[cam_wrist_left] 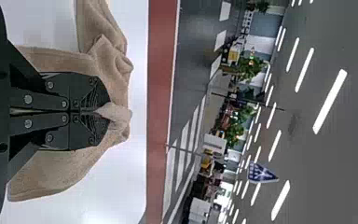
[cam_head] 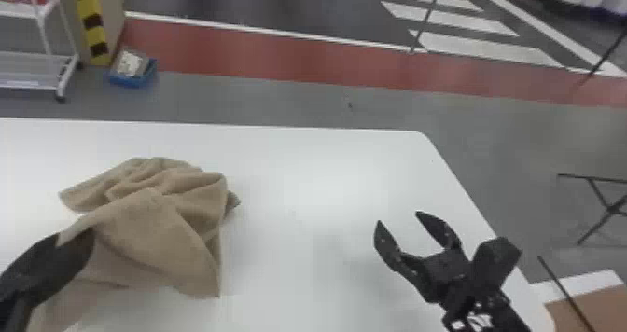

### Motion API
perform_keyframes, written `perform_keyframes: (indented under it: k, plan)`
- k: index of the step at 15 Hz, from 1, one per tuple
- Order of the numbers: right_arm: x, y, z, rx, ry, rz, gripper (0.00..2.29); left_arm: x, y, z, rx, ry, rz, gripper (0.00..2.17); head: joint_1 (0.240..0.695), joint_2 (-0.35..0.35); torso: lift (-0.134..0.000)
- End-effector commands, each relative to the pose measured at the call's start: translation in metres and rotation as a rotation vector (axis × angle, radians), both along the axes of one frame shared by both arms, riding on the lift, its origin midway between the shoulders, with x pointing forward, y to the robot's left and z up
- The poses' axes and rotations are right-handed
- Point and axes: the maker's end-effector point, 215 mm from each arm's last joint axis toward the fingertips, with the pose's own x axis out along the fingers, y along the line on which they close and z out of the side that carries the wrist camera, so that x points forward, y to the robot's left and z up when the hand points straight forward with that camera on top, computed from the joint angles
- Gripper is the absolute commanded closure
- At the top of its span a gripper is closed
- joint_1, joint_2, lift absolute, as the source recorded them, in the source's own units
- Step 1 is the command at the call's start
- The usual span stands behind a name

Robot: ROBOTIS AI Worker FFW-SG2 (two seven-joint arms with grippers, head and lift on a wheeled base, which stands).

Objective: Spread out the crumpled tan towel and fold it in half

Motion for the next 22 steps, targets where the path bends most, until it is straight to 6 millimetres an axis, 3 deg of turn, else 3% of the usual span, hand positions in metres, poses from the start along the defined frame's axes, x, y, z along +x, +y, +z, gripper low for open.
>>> perform_keyframes:
  k: [1, 4, 5, 6, 7, 8, 11, 16, 22]
  plan:
    - [0.004, 0.043, 0.003, -0.088, -0.019, 0.132, 0.15, 0.003, 0.020, -0.006, -0.019, 0.002, 0.051, 2.00, 0.695, -0.228, -0.124]
    - [0.003, 0.096, 0.002, -0.158, -0.029, 0.292, 0.16, 0.014, 0.056, -0.029, -0.039, 0.031, 0.154, 2.00, 0.695, -0.132, -0.124]
    - [0.003, 0.115, -0.002, -0.199, -0.027, 0.346, 0.16, 0.017, 0.072, -0.041, -0.033, 0.053, 0.208, 1.88, 0.695, -0.094, -0.124]
    - [0.007, 0.129, -0.001, -0.244, -0.032, 0.378, 0.16, 0.019, 0.087, -0.052, -0.032, 0.072, 0.265, 1.49, 0.695, -0.019, -0.124]
    - [0.011, 0.144, -0.001, -0.308, -0.040, 0.419, 0.16, 0.019, 0.097, -0.059, -0.034, 0.083, 0.302, 0.58, 0.695, 0.022, -0.124]
    - [0.017, 0.156, -0.002, -0.375, -0.043, 0.448, 0.16, 0.019, 0.102, -0.061, -0.037, 0.089, 0.323, 0.01, 0.695, 0.052, -0.124]
    - [0.041, 0.173, -0.007, -0.518, -0.014, 0.471, 0.17, 0.014, 0.111, -0.066, -0.029, 0.103, 0.357, 0.01, 0.695, 0.143, -0.124]
    - [0.074, 0.199, -0.028, -0.549, 0.101, 0.529, 0.19, 0.012, 0.112, -0.063, -0.043, 0.102, 0.361, 0.03, 0.695, 0.182, -0.124]
    - [0.083, 0.260, -0.054, -0.531, 0.147, 0.623, 0.22, 0.009, 0.111, -0.063, -0.044, 0.106, 0.359, 0.03, 0.695, 0.232, -0.124]
